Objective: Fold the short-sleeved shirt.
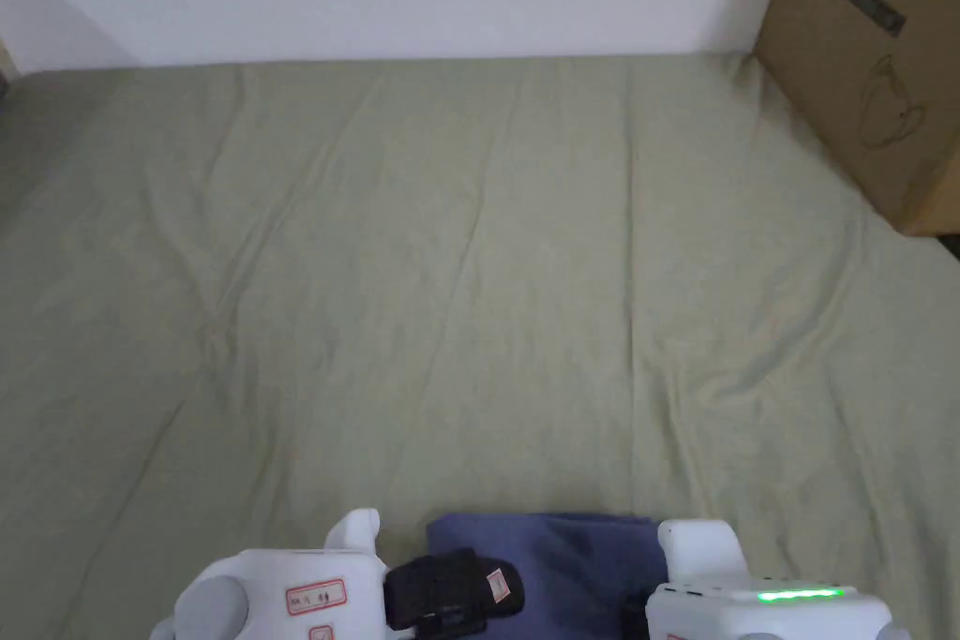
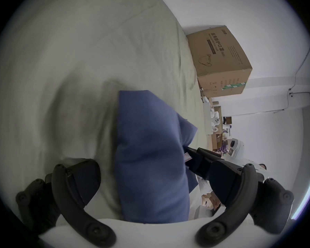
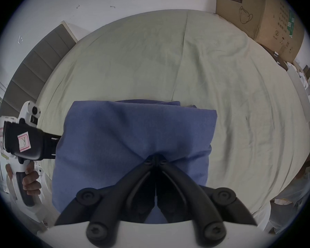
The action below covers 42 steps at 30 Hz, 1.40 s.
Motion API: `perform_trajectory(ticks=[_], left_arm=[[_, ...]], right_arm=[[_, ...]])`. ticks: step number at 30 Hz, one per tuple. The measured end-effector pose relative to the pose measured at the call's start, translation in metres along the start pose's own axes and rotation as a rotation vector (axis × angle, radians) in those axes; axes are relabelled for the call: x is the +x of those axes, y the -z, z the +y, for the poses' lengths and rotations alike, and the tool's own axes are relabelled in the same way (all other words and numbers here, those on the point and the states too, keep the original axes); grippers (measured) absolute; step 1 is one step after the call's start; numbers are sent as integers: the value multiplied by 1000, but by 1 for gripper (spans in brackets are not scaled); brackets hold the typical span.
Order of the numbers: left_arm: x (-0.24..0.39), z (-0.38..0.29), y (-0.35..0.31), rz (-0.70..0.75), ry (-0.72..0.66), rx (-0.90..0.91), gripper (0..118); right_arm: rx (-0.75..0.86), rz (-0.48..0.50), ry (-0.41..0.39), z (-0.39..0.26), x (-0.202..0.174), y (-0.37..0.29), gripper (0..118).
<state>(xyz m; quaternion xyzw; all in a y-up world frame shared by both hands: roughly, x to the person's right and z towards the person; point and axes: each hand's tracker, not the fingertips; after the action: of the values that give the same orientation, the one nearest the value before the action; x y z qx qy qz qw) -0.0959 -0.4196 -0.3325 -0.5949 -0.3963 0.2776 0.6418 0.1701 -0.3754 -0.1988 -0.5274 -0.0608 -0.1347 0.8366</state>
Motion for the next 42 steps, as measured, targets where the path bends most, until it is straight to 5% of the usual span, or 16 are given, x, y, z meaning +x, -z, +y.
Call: perform_trajectory(ticks=[5,7,8,9,11,18,22,26,35,38,42], left_arm=[[16,1,23,-65,105,-84,115],[13,5,28,-47,72,-70,82],[7,5,30,-21,12,-67,47],[-2,7,32,-34,-52,-79,38],[-12,5,28,-104,-86,-83,37],[-6,13,-13,2,5,-81,37],[-19,30,-90,166,109,-23,37],[-46,56,-196,483,217,3,37],[-119,124,-346,1534,339,-93,36],[-151,132,-367,1613,385,-100,37],[-174,131,-382,1556,255,-17,101]], right_arm=[[6,-10,-1,-1,-2,-1,0],[5,-7,8,-2,-1,-2,0],[5,-3,16,-2,0,-3,0],[3,-6,23,-1,1,-3,0],[-1,7,38,-1,3,-5,0],[19,39,52,2,-16,-23,0],[66,58,38,5,-32,-37,0],[91,67,14,10,-45,-42,0],[79,47,16,24,-61,-30,0],[61,31,13,27,-66,-23,0],[42,22,12,29,-71,-20,0]])
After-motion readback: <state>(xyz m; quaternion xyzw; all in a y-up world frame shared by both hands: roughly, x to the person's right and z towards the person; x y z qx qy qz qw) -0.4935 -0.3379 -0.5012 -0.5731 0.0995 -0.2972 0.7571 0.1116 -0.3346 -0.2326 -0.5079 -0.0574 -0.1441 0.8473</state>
